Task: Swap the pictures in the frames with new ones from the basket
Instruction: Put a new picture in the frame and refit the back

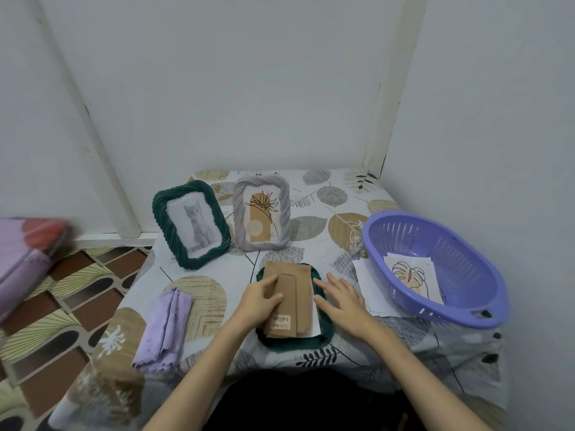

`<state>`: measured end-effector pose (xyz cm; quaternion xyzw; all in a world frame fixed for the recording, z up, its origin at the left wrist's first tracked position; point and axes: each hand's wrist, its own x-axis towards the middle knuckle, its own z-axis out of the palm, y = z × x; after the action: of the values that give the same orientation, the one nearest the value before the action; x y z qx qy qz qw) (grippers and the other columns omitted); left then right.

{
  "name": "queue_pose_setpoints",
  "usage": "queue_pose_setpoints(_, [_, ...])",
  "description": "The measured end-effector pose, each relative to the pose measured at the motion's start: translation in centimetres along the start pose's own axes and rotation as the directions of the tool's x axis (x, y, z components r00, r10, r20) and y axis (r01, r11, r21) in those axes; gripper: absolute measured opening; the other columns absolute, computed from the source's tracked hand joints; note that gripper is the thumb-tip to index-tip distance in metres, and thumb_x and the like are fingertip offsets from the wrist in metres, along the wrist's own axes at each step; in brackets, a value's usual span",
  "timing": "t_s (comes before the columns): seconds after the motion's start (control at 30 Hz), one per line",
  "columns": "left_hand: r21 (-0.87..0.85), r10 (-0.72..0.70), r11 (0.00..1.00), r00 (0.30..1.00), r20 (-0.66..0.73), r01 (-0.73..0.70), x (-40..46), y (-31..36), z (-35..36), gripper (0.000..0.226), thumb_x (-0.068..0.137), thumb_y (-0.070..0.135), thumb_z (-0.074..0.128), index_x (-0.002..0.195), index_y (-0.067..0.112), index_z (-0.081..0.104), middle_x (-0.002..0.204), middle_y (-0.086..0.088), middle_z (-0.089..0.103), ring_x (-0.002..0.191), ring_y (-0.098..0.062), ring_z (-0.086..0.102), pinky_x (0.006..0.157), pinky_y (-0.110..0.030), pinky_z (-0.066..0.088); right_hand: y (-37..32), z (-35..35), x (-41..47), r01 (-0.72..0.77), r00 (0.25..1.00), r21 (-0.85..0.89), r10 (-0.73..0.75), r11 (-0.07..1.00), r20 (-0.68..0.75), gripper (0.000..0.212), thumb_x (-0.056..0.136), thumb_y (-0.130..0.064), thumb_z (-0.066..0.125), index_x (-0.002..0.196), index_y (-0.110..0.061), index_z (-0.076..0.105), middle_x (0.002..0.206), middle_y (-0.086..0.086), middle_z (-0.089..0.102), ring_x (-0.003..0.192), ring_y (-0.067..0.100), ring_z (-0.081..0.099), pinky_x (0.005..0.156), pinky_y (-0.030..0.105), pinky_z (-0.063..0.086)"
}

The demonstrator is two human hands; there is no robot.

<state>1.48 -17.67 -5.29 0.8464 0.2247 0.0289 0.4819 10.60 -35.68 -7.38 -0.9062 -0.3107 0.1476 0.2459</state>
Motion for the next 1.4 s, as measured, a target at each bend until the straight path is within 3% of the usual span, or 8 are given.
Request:
queue_pose_setpoints(0.17, [0.066,-0.02,0.998,0.999,-0.029,0.022,0.8,0.3,1.0,0.055,0.089,0.011,0.057,0.14,0.005,0.035,0.144,-0.011,0.041,0.131,-0.022,0.041,0.106,-0.026,0.031,-0.3,0.1,0.3,-0.015,0.999,-0.037,0.017,0.999,0.041,0.058,0.086,-0.066,0.036,0.139,-0.051,0.018,0.157,-0.008,0.004,0.144,0.021,-0.002,0.113,0.052,0.004])
queue_pose_setpoints(0.47, [0.126,-0.07,0.989,0.997,-0.021,0.072,1.2,0.2,1.7,0.057,0.089,0.015,0.058,0.141,0.007,0.035,0.144,-0.015,0.039,0.131,-0.024,0.04,0.108,-0.027,0.028,-0.5,0.3,0.4,-0.035,0.996,-0.144,0.046,0.989,0.078,0.067,0.082,-0.071,0.036,0.142,-0.046,0.017,0.157,-0.004,-0.002,0.144,0.023,-0.005,0.114,0.053,0.004])
queue_pose_setpoints(0.77, [0.419,0.066,0.906,0.998,0.018,-0.068,0.7,-0.5,0.3,0.06,0.084,0.044,0.061,0.137,0.026,0.041,0.125,-0.012,0.053,0.114,-0.025,0.05,0.099,-0.033,0.039,0.2,0.7,0.4,-0.02,0.997,-0.192,0.034,0.981,0.071,0.066,0.084,-0.068,0.036,0.142,-0.047,0.014,0.157,-0.001,0.0,0.144,0.023,-0.004,0.114,0.051,0.003])
queue_pose_setpoints(0.97, [0.496,0.078,0.862,0.995,0.068,-0.102,0.7,-0.5,0.0,0.061,0.085,0.049,0.057,0.139,0.026,0.039,0.129,-0.008,0.056,0.117,-0.023,0.052,0.098,-0.031,0.04,0.1,0.5,0.5,-0.025,0.996,-0.192,0.04,0.981,0.075,0.064,0.085,-0.066,0.038,0.142,-0.046,0.016,0.157,-0.001,0.001,0.144,0.023,-0.003,0.114,0.05,0.003])
queue_pose_setpoints(1.07, [0.428,0.075,0.899,0.995,0.061,-0.094,0.7,-0.5,0.0,0.061,0.085,0.045,0.059,0.139,0.024,0.04,0.132,-0.008,0.054,0.119,-0.023,0.051,0.099,-0.031,0.04,0.1,0.6,0.4,-0.021,0.998,-0.174,0.031,0.984,0.053,0.066,0.086,-0.064,0.04,0.143,-0.043,0.015,0.157,-0.002,0.002,0.144,0.022,-0.002,0.113,0.048,0.005])
queue_pose_setpoints(1.17, [0.185,0.064,0.981,0.996,-0.064,-0.051,0.5,-0.4,0.0,0.046,0.089,0.027,0.059,0.133,0.018,0.049,0.129,-0.008,0.057,0.115,-0.021,0.053,0.095,-0.025,0.038,0.4,0.4,0.1,-0.014,1.0,-0.092,0.014,0.996,0.008,0.06,0.09,-0.053,0.042,0.144,-0.039,0.018,0.157,-0.003,0.003,0.144,0.02,-0.001,0.114,0.044,0.004])
queue_pose_setpoints(1.23, [0.037,0.046,0.999,0.985,-0.167,-0.04,0.5,-0.5,-0.3,0.037,0.09,0.018,0.058,0.126,0.015,0.056,0.121,-0.011,0.062,0.105,-0.019,0.056,0.084,-0.02,0.037,0.7,0.3,-0.3,0.002,1.0,-0.077,-0.001,0.997,0.001,0.057,0.091,-0.05,0.043,0.142,-0.04,0.02,0.157,-0.002,0.003,0.144,0.02,-0.002,0.114,0.042,0.004])
queue_pose_setpoints(1.4, [-0.069,0.063,0.994,0.969,-0.239,-0.082,0.3,-1.3,-1.5,0.033,0.09,0.013,0.056,0.123,0.015,0.059,0.111,-0.009,0.064,0.098,-0.017,0.055,0.081,-0.022,0.036,1.0,0.4,-0.7,0.023,0.999,-0.117,-0.019,0.993,0.033,0.064,0.083,-0.065,0.046,0.14,-0.047,0.023,0.157,-0.003,0.0,0.144,0.022,-0.005,0.114,0.044,0.004])
